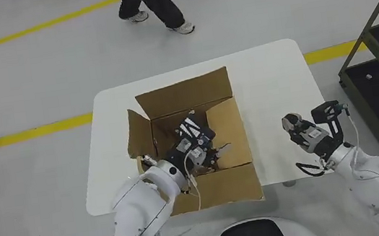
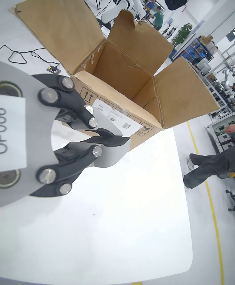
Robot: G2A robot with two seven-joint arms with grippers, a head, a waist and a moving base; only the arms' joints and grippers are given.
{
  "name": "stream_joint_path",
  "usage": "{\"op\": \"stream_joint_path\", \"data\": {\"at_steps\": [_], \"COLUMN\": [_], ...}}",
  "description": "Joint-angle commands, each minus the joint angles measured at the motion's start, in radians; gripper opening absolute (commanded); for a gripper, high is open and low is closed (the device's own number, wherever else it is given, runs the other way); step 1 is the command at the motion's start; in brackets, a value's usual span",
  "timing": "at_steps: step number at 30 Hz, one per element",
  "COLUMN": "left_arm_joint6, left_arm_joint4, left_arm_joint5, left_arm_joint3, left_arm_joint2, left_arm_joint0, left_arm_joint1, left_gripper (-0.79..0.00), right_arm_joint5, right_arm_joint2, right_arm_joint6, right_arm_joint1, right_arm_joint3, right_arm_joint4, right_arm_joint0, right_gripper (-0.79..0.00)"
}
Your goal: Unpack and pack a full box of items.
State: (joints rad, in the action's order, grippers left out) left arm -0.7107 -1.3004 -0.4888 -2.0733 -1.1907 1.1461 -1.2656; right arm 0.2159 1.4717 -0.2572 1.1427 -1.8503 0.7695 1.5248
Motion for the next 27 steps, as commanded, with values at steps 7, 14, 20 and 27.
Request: {"op": "stream_joint_path", "data": {"at_steps": [7, 14, 20, 27], "left_arm_joint6": [-0.013, 0.038, 0.072, 0.010], "left_arm_joint4": [0.055, 0.198, 0.539, 0.746], "left_arm_joint5": [-0.006, 0.102, 0.312, 0.430], "left_arm_joint3": [0.019, 0.074, 0.206, 0.383], "left_arm_joint2": [0.006, 0.002, 0.024, 0.052], "left_arm_joint0": [-0.017, 0.022, -0.010, -0.100], "left_arm_joint1": [-0.001, -0.009, -0.035, -0.053], "left_gripper": [0.000, 0.000, 0.000, 0.000], "right_arm_joint5": [0.042, 0.061, 0.055, 0.043], "right_arm_joint2": [-0.031, -0.066, -0.091, -0.114], "right_arm_joint6": [-0.002, -0.013, -0.010, -0.014], "right_arm_joint1": [0.003, 0.005, 0.008, 0.011], "right_arm_joint3": [-0.004, 0.005, 0.026, 0.046], "right_arm_joint4": [-0.020, 0.000, 0.018, 0.035], "right_arm_joint0": [0.013, 0.015, 0.000, -0.019], "right_gripper": [-0.785, -0.785, -0.785, -0.785]}}
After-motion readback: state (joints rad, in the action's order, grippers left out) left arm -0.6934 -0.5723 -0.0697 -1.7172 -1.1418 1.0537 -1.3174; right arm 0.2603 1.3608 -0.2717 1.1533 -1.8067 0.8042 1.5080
